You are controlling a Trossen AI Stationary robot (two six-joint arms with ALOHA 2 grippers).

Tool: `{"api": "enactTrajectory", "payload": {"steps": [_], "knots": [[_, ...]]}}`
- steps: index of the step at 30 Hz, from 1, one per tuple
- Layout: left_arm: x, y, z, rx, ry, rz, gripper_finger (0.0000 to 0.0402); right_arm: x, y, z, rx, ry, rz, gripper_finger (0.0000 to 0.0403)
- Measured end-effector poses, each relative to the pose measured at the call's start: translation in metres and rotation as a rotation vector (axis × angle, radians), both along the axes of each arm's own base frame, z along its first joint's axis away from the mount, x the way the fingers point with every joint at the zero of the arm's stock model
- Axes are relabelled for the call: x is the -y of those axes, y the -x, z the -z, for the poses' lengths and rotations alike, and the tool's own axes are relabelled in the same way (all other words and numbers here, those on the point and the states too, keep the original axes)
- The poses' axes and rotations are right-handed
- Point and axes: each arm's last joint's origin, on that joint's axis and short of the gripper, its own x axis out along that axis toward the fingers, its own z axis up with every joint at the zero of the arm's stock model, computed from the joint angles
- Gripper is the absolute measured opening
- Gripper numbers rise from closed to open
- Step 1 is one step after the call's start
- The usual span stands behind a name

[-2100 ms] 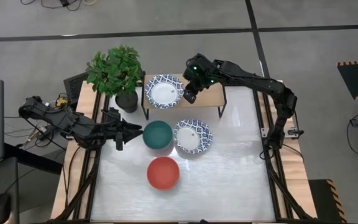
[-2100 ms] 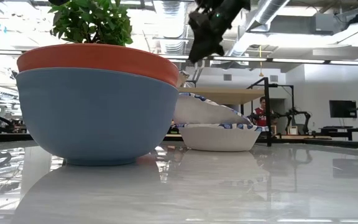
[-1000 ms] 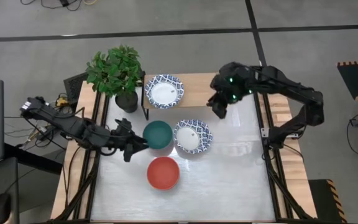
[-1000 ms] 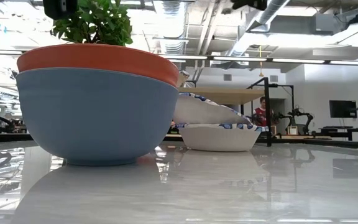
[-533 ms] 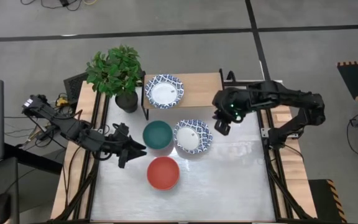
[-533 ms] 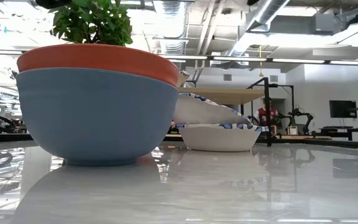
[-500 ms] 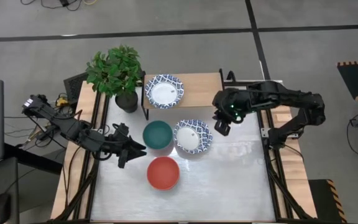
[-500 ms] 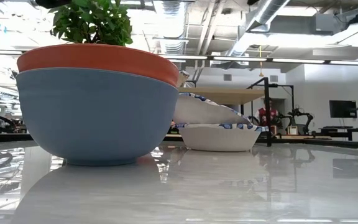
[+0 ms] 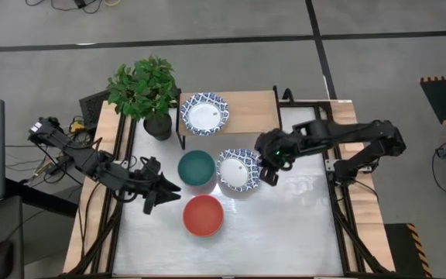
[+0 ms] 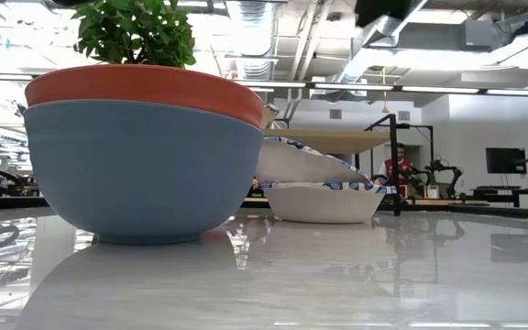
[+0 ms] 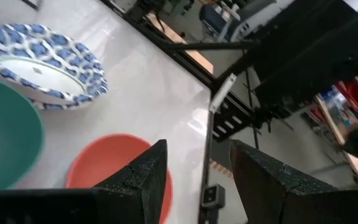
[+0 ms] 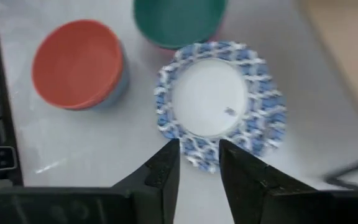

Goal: Place and stack bowls onto a shelf
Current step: Stack the white bowl on top of the white bowl on the shelf

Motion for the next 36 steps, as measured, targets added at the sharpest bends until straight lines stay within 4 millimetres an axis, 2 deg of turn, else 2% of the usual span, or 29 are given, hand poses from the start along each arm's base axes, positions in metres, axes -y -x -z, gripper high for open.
{"api": "enactTrajectory", "payload": {"steps": [8,11,14,18,23,30,36], "knots": [[0.001,0.0,0.001,-0.011,-0.008,0.05,0.0158,-0.01,-0.011,0.06,-0.027,-0.045,-0.082,0.0215],[0.002,0.001,0.001,-0.012,-0.018,0.077,0.0158,-0.01,-0.012,0.082,-0.031,-0.072,-0.074,0.0224],[0.003,0.001,0.002,-0.018,-0.031,0.108,0.0158,-0.013,-0.013,0.096,-0.025,-0.073,-0.081,0.0225],[0.002,0.004,-0.001,-0.003,-0.046,0.122,0.0158,-0.018,-0.015,0.106,0.028,-0.076,-0.102,0.022],[-0.003,0.018,-0.01,0.052,-0.078,0.147,0.0158,-0.022,-0.019,0.104,0.097,-0.016,-0.096,0.0217],[-0.022,0.043,-0.02,0.098,-0.116,0.055,0.0158,-0.019,-0.022,0.102,0.133,0.083,-0.085,0.0217],[-0.033,0.057,-0.024,0.126,-0.137,-0.014,0.0158,-0.02,-0.034,0.112,0.153,0.13,-0.075,0.0217]]}}
